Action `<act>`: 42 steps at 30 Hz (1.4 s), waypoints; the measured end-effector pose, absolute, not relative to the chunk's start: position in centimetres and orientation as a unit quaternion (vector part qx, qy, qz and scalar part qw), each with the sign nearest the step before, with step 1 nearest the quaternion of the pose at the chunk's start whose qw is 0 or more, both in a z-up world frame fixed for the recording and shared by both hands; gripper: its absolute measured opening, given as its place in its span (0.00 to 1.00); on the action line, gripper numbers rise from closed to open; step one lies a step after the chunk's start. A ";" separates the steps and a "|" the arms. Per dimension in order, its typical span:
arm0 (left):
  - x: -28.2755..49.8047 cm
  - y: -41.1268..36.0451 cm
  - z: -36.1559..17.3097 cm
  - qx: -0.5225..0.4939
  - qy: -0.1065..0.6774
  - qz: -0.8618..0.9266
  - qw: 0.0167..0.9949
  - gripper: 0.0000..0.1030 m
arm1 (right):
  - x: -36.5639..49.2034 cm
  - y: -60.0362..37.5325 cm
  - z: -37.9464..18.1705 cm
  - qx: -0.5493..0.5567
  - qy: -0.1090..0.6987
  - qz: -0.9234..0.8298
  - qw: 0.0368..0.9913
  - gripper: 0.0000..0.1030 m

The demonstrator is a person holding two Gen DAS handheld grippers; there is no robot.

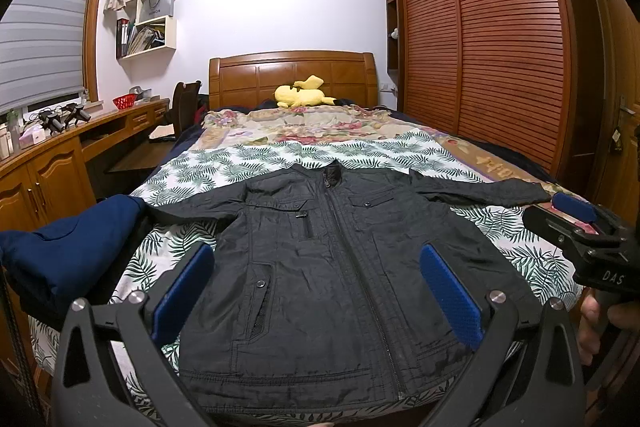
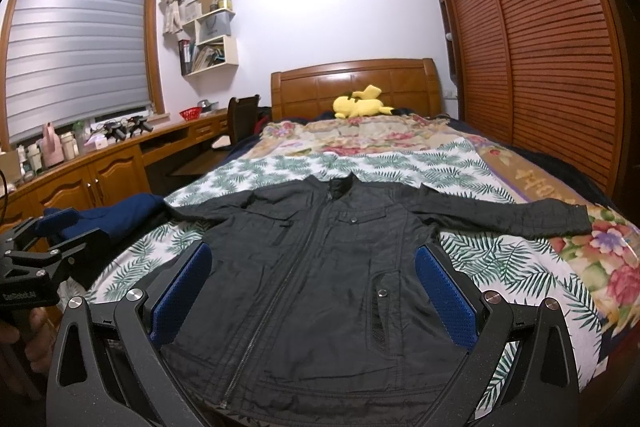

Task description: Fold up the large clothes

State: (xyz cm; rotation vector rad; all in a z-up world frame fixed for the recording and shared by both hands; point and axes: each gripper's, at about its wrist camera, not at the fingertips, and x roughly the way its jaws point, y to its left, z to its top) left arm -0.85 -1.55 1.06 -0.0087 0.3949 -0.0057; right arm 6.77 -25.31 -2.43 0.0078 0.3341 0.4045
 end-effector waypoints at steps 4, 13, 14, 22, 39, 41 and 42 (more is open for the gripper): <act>-0.9 -1.5 1.0 -0.006 0.196 -0.004 0.980 1.00 | 6.8 -25.2 -2.5 0.004 0.165 0.200 0.966 1.00; 0.0 -1.1 0.2 -0.010 0.211 -0.007 0.977 1.00 | 7.4 -25.6 -2.6 0.003 0.173 0.203 0.964 1.00; 0.2 -0.9 0.0 -0.010 0.214 -0.006 0.977 1.00 | 7.5 -25.5 -3.2 0.001 0.175 0.203 0.963 1.00; 2.5 1.6 -2.1 -0.016 0.238 0.009 0.971 1.00 | 9.3 -23.4 -4.8 -0.019 0.183 0.218 0.958 1.00; 6.2 7.4 -5.4 -0.021 0.263 0.046 0.963 1.00 | 17.8 -17.2 -5.5 -0.037 0.197 0.273 0.941 1.00; 7.0 8.2 -6.0 -0.025 0.272 0.051 0.961 1.00 | 19.3 -16.2 -5.5 -0.037 0.199 0.283 0.937 1.00; 7.4 8.6 -6.2 -0.029 0.276 0.051 0.959 1.00 | 20.0 -15.6 -5.5 -0.037 0.200 0.289 0.936 1.00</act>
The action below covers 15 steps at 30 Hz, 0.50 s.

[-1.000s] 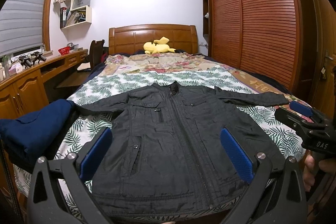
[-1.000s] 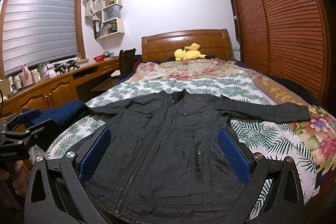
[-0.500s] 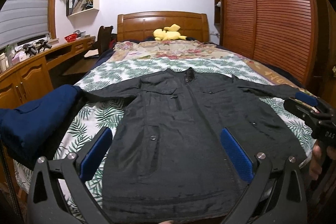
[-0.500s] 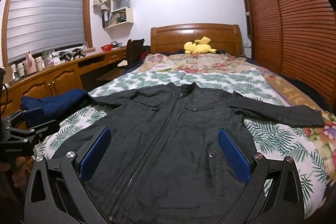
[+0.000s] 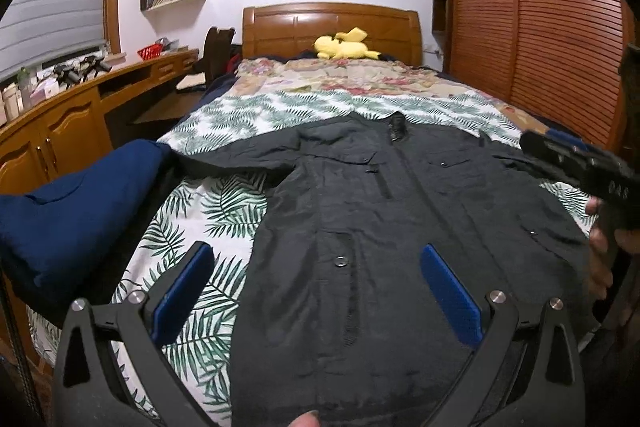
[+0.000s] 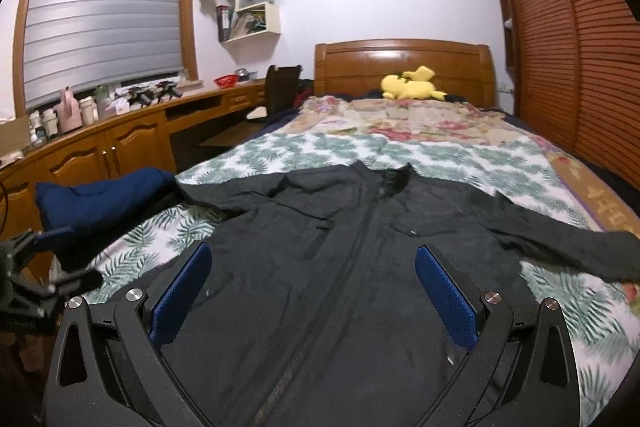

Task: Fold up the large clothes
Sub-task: 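Lower the left tool and grasp the jacket side and sleeve nearest it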

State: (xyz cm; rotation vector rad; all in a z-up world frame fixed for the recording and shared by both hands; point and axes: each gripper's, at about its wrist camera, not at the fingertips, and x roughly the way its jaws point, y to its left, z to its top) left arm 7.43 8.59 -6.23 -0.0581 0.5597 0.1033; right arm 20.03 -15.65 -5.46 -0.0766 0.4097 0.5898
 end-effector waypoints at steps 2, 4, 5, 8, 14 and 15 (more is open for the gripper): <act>8.3 9.3 -6.6 -0.037 0.284 0.049 0.957 1.00 | 21.3 -14.6 -5.5 -0.037 0.199 0.297 0.933 1.00; 9.2 10.0 -6.9 -0.038 0.288 0.053 0.955 1.00 | 23.0 -13.6 -5.7 -0.038 0.204 0.304 0.930 1.00; 9.9 10.6 -7.3 -0.037 0.294 0.053 0.954 1.00 | 23.9 -13.1 -5.9 -0.039 0.209 0.308 0.927 1.00; 11.9 12.2 -8.1 -0.046 0.314 0.052 0.947 1.00 | 26.2 -12.0 -7.0 -0.051 0.225 0.314 0.921 1.00; 16.4 15.2 -9.2 -0.060 0.341 0.050 0.937 0.96 | 30.1 -11.1 -12.0 -0.068 0.282 0.304 0.907 1.00; 17.4 15.9 -9.3 -0.068 0.344 0.050 0.935 0.95 | 30.4 -11.1 -12.6 -0.069 0.288 0.304 0.905 1.00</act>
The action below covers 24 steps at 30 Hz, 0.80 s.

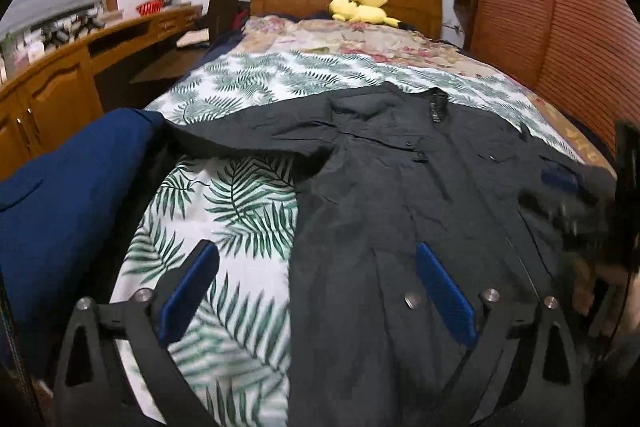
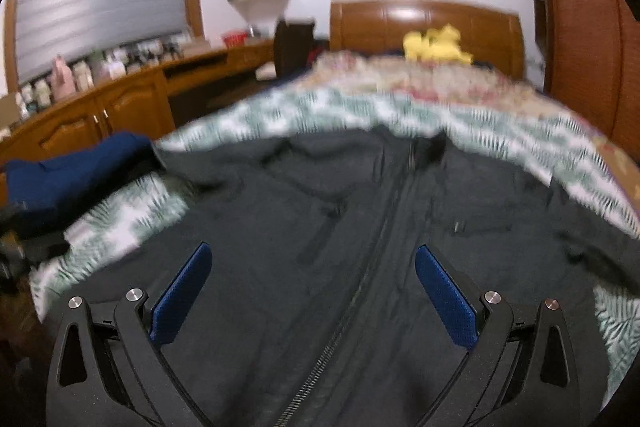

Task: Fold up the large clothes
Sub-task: 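Lower the left tool and grasp the jacket side and sleeve nearest it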

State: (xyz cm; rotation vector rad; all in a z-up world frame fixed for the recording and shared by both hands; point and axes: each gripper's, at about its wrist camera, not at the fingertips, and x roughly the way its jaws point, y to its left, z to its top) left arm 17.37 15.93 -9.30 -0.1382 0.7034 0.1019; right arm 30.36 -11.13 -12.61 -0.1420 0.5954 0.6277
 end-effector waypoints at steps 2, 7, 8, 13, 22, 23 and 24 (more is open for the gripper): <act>18.9 16.9 -9.4 -0.076 0.348 0.049 0.933 0.92 | 30.7 -10.9 -13.7 -0.076 0.301 0.305 0.900 1.00; 23.7 19.5 -9.6 -0.075 0.357 0.062 0.929 0.87 | 31.4 -10.7 -14.5 -0.076 0.317 0.309 0.893 1.00; 24.6 20.1 -9.7 -0.084 0.358 0.063 0.928 0.85 | 31.6 -10.8 -14.5 -0.073 0.320 0.310 0.892 1.00; 28.0 23.6 -10.5 -0.135 0.356 0.087 0.921 0.79 | 32.3 -10.0 -14.9 -0.071 0.329 0.311 0.889 1.00; 31.3 28.2 -13.7 -0.186 0.381 0.145 0.894 0.75 | 33.0 -9.3 -15.2 -0.050 0.347 0.325 0.879 1.00; 31.6 28.3 -13.9 -0.188 0.380 0.145 0.894 0.71 | 33.0 -9.2 -15.3 -0.049 0.348 0.327 0.878 1.00; 31.8 28.3 -14.1 -0.189 0.380 0.148 0.893 0.69 | 33.0 -9.2 -15.3 -0.050 0.348 0.327 0.877 1.00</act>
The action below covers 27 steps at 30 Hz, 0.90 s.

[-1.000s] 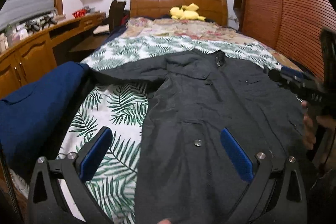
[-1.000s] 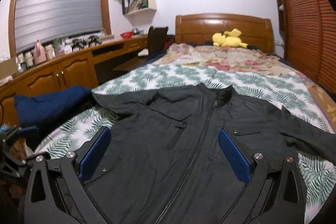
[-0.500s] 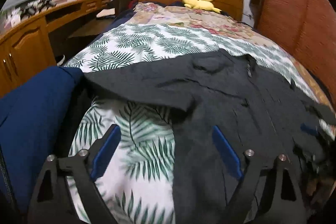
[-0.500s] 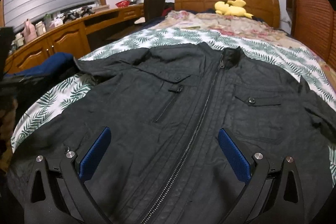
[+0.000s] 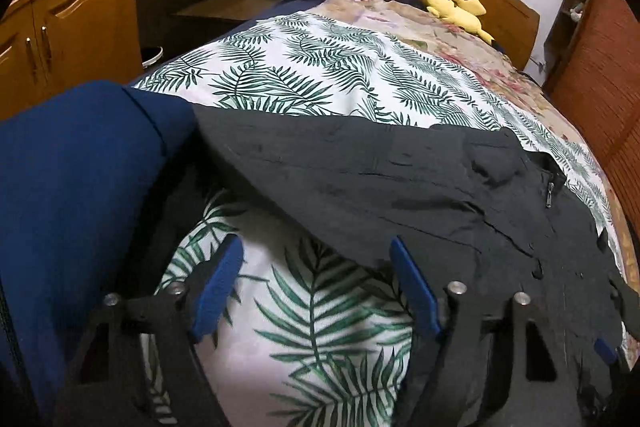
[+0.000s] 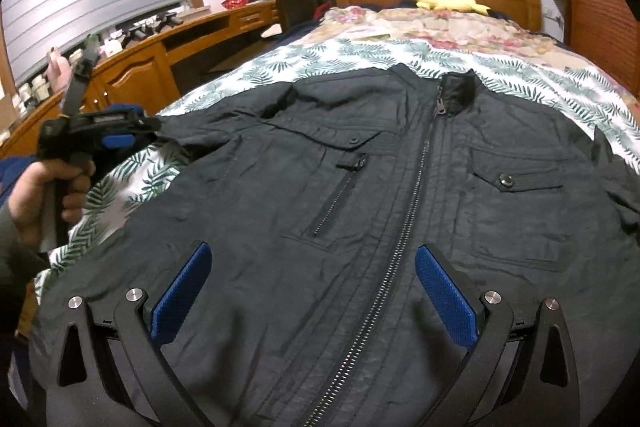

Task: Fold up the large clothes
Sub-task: 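Lower the left tool and grasp the jacket side and sleeve nearest it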

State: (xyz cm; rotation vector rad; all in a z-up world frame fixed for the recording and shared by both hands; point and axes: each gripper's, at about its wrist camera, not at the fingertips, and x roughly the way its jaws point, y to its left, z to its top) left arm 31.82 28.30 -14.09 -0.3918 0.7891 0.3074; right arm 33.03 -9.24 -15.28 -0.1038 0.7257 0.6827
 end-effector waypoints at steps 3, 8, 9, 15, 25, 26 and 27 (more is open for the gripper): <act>32.7 27.6 -14.5 -0.179 0.382 0.146 0.895 0.43 | 32.9 -9.1 -15.3 -0.049 0.349 0.327 0.877 1.00; 34.1 26.0 -13.5 -0.139 0.382 0.145 0.902 0.00 | 33.0 -9.3 -15.1 -0.040 0.352 0.327 0.876 1.00; 34.3 25.6 -13.0 -0.129 0.379 0.146 0.905 0.00 | 32.9 -9.3 -15.0 -0.038 0.352 0.327 0.876 1.00; 34.9 21.7 -8.4 -0.060 0.349 0.123 0.927 0.00 | 32.0 -10.4 -13.7 -0.036 0.339 0.329 0.881 1.00; 34.4 11.5 -3.3 -0.006 0.329 0.018 0.944 0.00 | 31.6 -14.7 -11.6 -0.028 0.323 0.302 0.897 1.00; 34.3 11.7 -3.2 -0.008 0.333 0.027 0.943 0.00 | 31.6 -14.9 -11.5 -0.029 0.322 0.300 0.898 1.00; 34.2 11.9 -3.2 -0.009 0.335 0.033 0.942 0.00 | 31.5 -15.1 -11.4 -0.029 0.321 0.299 0.898 1.00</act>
